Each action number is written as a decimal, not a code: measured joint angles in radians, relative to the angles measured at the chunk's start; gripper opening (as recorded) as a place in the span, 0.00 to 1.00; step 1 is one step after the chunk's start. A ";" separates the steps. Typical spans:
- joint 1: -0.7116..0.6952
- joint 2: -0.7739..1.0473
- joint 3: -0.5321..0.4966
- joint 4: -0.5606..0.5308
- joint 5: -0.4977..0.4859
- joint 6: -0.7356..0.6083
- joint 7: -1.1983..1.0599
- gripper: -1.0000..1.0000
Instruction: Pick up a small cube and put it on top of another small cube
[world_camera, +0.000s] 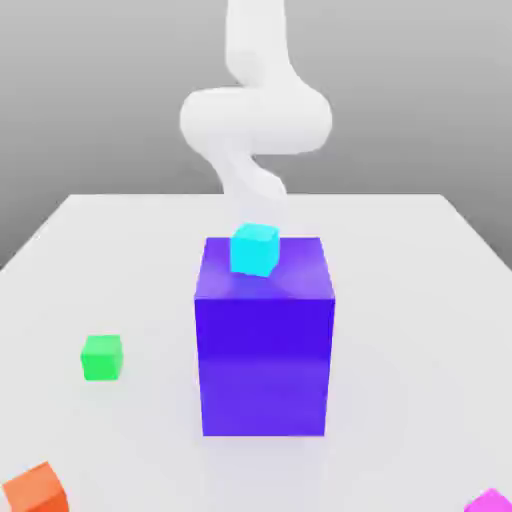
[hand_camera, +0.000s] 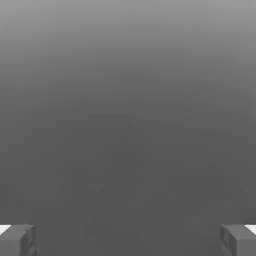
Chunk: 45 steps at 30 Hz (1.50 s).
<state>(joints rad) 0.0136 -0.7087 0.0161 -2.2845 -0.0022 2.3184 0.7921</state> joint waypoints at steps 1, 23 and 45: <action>0.006 0.039 0.007 0.007 -0.001 0.008 -0.003 0.50; 0.152 0.841 0.148 0.143 -0.100 0.168 -0.016 0.50; 0.264 1.308 0.147 0.231 -0.186 0.321 0.007 0.00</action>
<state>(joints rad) 0.2774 0.5993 0.1629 -2.0536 -0.1887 2.6393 0.7995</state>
